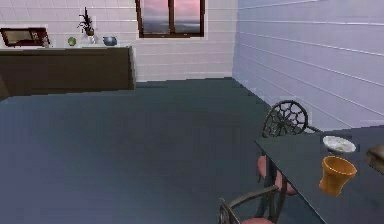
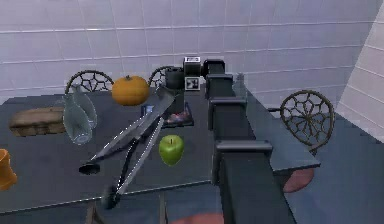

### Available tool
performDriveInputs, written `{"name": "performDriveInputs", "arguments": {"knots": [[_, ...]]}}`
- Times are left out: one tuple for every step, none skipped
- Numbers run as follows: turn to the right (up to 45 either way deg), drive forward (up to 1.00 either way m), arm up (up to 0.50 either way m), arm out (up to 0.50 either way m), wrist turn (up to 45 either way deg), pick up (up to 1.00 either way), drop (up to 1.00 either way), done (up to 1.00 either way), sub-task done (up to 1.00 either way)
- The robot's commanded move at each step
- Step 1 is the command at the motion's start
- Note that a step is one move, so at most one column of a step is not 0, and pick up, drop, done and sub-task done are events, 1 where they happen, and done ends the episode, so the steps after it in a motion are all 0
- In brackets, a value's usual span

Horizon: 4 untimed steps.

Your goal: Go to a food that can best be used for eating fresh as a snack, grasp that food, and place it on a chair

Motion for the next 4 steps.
{"name": "performDriveInputs", "arguments": {"knots": [[0.0,0.00,0.00,0.00,45.0,0.00,0.00,0.00,0.00],[0.0,0.00,0.00,0.00,45.0,0.00,0.00,0.00,0.00],[0.0,0.00,0.00,0.00,30.0,0.00,0.00,0.00,0.00],[0.0,0.00,-0.24,0.00,0.0,0.00,0.00,0.00,0.00]]}}
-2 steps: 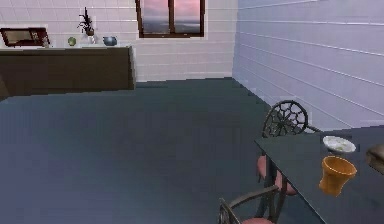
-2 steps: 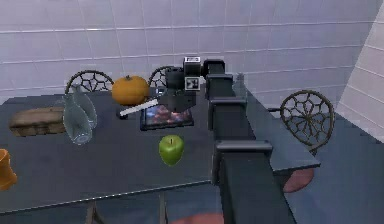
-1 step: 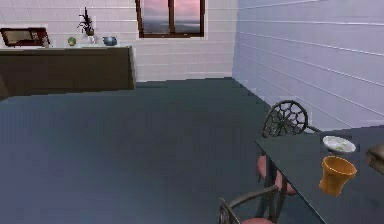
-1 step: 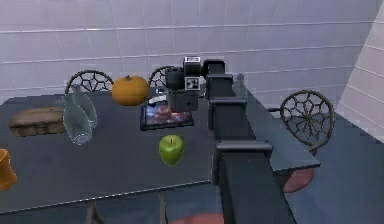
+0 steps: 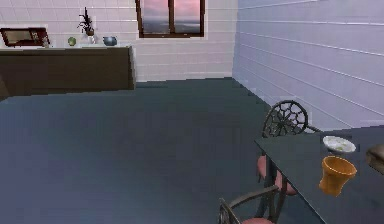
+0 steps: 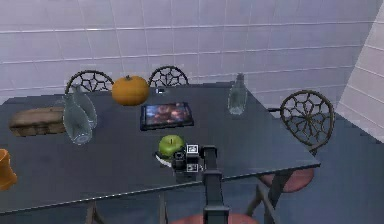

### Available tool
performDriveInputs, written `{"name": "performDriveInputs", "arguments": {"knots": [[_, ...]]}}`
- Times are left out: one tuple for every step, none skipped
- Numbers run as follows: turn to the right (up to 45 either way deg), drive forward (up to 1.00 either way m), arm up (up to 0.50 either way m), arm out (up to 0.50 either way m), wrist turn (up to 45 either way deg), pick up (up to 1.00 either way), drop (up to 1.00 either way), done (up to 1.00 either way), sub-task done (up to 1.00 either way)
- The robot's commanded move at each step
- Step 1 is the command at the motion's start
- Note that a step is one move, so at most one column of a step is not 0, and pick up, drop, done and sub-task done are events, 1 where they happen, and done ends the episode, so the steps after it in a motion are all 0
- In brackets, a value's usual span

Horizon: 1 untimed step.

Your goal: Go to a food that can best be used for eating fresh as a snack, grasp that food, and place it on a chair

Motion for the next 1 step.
{"name": "performDriveInputs", "arguments": {"knots": [[0.0,0.00,0.00,0.00,0.0,1.00,0.00,0.00,0.00]]}}
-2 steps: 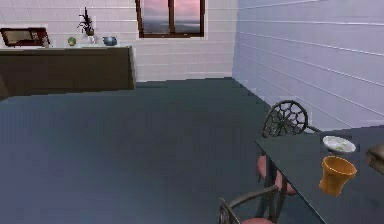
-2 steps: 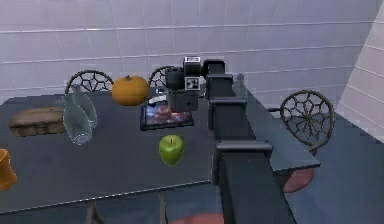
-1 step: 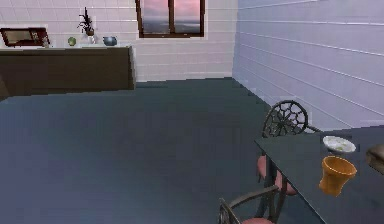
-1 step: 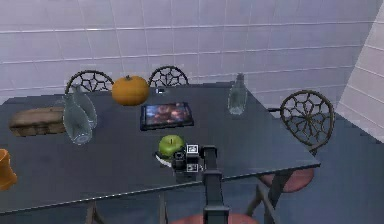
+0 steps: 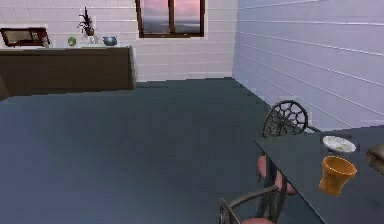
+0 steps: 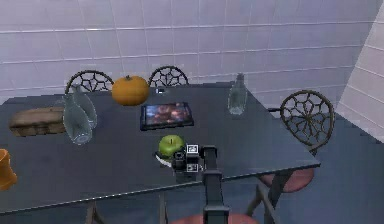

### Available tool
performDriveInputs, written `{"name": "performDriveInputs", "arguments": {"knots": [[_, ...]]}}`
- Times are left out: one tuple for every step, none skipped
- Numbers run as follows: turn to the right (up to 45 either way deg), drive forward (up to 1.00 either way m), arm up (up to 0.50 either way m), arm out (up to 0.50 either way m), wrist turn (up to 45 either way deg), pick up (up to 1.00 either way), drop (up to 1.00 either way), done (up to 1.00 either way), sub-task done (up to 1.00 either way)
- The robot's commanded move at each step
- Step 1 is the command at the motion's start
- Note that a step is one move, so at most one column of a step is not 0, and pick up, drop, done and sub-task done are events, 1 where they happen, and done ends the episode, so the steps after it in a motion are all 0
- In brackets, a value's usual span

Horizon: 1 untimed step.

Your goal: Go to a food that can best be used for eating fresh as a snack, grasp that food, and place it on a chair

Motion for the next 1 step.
{"name": "performDriveInputs", "arguments": {"knots": [[0.0,0.00,0.10,0.00,0.0,0.00,0.00,0.00,0.00]]}}
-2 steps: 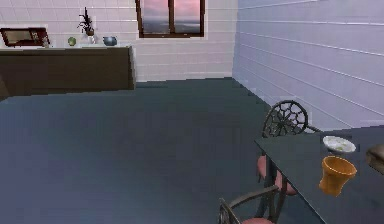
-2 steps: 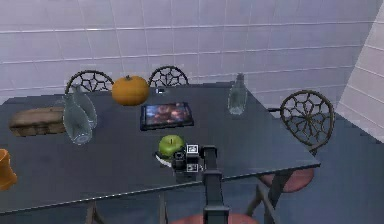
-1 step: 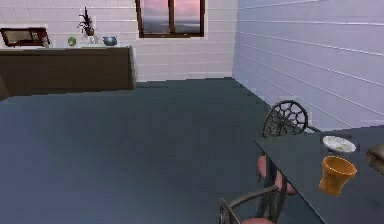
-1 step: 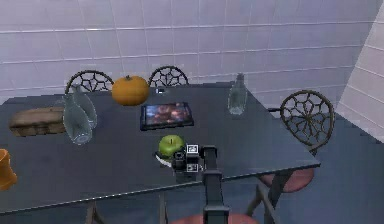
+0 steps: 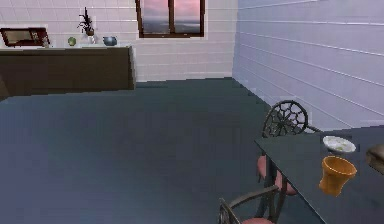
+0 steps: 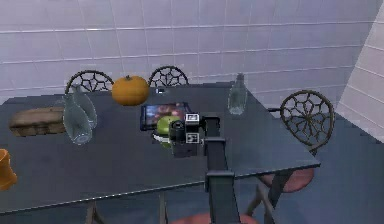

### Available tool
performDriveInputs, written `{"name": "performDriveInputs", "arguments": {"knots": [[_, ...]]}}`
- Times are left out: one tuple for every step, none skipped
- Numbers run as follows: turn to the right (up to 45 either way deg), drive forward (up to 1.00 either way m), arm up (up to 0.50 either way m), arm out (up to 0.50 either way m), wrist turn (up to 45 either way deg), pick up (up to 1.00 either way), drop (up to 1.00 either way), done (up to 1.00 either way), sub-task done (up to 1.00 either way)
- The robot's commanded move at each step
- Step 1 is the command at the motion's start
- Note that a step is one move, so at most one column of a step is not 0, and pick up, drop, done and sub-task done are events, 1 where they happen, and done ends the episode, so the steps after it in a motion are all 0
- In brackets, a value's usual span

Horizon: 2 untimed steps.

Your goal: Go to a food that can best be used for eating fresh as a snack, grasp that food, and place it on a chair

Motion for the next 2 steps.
{"name": "performDriveInputs", "arguments": {"knots": [[0.0,0.00,0.14,0.00,0.0,0.00,0.00,0.00,0.00],[0.0,0.00,0.00,0.00,-45.0,0.00,0.00,0.00,0.00]]}}
